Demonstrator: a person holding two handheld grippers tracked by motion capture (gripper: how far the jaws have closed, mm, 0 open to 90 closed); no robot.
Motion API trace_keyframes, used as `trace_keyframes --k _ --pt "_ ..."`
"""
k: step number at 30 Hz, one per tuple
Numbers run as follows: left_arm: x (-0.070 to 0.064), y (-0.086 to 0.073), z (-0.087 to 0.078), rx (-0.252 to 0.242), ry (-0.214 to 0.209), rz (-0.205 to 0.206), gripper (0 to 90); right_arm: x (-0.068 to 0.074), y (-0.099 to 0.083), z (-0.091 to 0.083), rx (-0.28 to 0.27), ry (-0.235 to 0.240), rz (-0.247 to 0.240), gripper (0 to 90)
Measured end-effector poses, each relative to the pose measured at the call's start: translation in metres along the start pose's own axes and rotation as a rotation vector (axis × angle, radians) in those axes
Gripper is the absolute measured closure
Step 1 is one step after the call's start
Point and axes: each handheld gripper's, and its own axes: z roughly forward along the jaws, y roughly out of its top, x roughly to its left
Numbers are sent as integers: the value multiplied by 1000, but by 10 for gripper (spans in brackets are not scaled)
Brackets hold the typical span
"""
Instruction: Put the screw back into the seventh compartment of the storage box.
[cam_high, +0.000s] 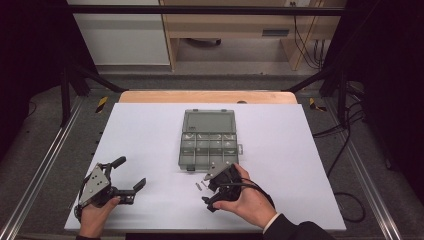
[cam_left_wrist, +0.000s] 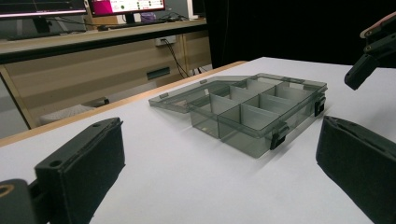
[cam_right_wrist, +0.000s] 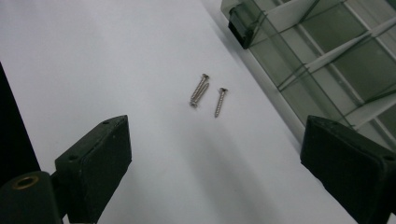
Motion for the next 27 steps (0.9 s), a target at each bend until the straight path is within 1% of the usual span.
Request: trace_keyframes --k 2,4,5,7,8,9,12,13,14,15,16,17,19,20,21,22,25,27 --pt "0 0 0 -1 1 -2 9 1 1 3 13 16 11 81" --pt "-1 0 1 -7 -1 -8 9 1 3 6 23 19 8 85" --pt "-1 0 1 -8 -2 -10 9 0 4 6 31 29 10 85" --pt "-1 0 1 3 -5 1 9 0 5 8 38 33 14 90" --pt "-1 0 1 2 -6 -2 9 0 6 9 40 34 10 94" --pt "-1 0 1 -8 -6 -14 9 0 7 10 37 30 14 98" --pt "-1 0 1 -8 -6 -13 9 0 8 13 39 25 13 112" --pt "-1 0 1 -8 -6 -13 9 0 9 14 44 31 21 116" --pt "-1 0 1 -6 -7 -12 9 -1 9 15 52 30 10 124" --pt "-1 0 1 -6 -7 -12 9 -1 9 17 55 28 15 129" --pt "-1 0 1 4 -8 1 9 -1 10 18 54 28 18 133" --pt "-1 0 1 3 -8 0 9 -1 10 19 53 23 29 138" --pt "-1 0 1 5 -8 3 10 -3 11 20 55 30 19 161" --pt "-1 0 1 5 -8 3 10 -2 12 20 62 34 26 174" --pt "-1 0 1 6 -9 4 10 -2 13 21 55 30 19 186" --pt "-1 0 1 6 -10 2 10 -3 14 21 66 36 10 212" --pt "-1 0 2 8 -12 4 10 -3 17 23 69 32 19 259" --pt "-1 0 2 9 -11 10 10 -6 18 24 82 31 22 288"
